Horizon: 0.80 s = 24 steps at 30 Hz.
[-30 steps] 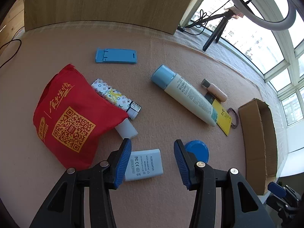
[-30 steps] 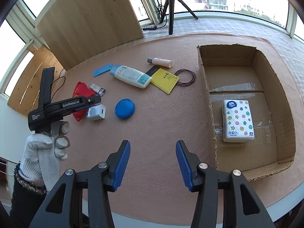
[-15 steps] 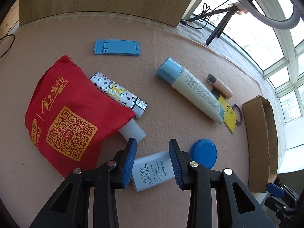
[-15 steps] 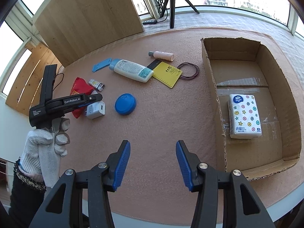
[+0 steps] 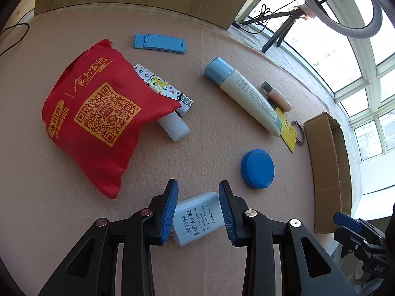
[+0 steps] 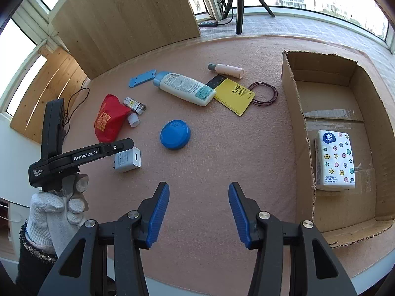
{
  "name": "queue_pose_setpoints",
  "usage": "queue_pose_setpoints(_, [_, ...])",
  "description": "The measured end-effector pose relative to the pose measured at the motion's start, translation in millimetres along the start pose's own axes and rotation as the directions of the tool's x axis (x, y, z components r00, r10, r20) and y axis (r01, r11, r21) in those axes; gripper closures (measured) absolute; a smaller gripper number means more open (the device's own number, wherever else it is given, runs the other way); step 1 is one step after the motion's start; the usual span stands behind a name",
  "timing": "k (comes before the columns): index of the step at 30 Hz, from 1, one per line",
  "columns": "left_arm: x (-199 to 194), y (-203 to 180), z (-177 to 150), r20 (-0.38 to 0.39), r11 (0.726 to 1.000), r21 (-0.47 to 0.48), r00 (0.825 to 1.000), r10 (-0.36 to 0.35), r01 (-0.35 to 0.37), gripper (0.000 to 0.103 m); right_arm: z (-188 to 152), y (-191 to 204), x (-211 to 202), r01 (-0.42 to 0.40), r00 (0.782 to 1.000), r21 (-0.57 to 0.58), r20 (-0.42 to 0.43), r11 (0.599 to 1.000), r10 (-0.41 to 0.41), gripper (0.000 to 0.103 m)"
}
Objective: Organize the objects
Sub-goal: 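Move the left gripper to the white USB charger and grasp it, then lift the white charger with the left gripper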
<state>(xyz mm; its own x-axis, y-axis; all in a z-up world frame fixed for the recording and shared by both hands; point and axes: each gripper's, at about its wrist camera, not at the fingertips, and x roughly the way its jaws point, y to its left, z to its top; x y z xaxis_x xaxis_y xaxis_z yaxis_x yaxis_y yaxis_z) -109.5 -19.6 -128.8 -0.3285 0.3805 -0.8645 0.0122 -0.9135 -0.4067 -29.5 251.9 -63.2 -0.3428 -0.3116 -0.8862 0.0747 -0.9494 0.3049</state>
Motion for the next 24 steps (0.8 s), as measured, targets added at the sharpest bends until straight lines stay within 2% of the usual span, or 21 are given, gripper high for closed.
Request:
queue_pose_setpoints(4, [-7, 7, 0, 0.015, 1.000, -0.016, 1.000, -0.004, 0.004, 0.066, 1, 6, 5, -0.008, 1.000, -0.015, -0.007, 1.000, 0.008, 0.057])
queue_pose_setpoints(8, [-5, 12, -6, -0.007, 0.999, -0.021, 1.000, -0.026, 0.026, 0.066, 1, 10, 8, -0.016, 1.000, -0.024, -0.015, 1.000, 0.015, 0.057])
queue_pose_setpoints(19, [-5, -4, -50, -0.040, 0.993, -0.009, 0.993, -0.114, 0.114, 0.067, 4, 14, 18, -0.026, 0.999, -0.025, -0.035, 0.999, 0.025, 0.057])
queue_pose_setpoints(24, [-6, -17, -59, -0.006, 0.999, 0.032, 0.999, -0.042, 0.042, 0.066, 9, 20, 28, -0.043, 0.998, -0.043, -0.046, 0.998, 0.041, 0.057])
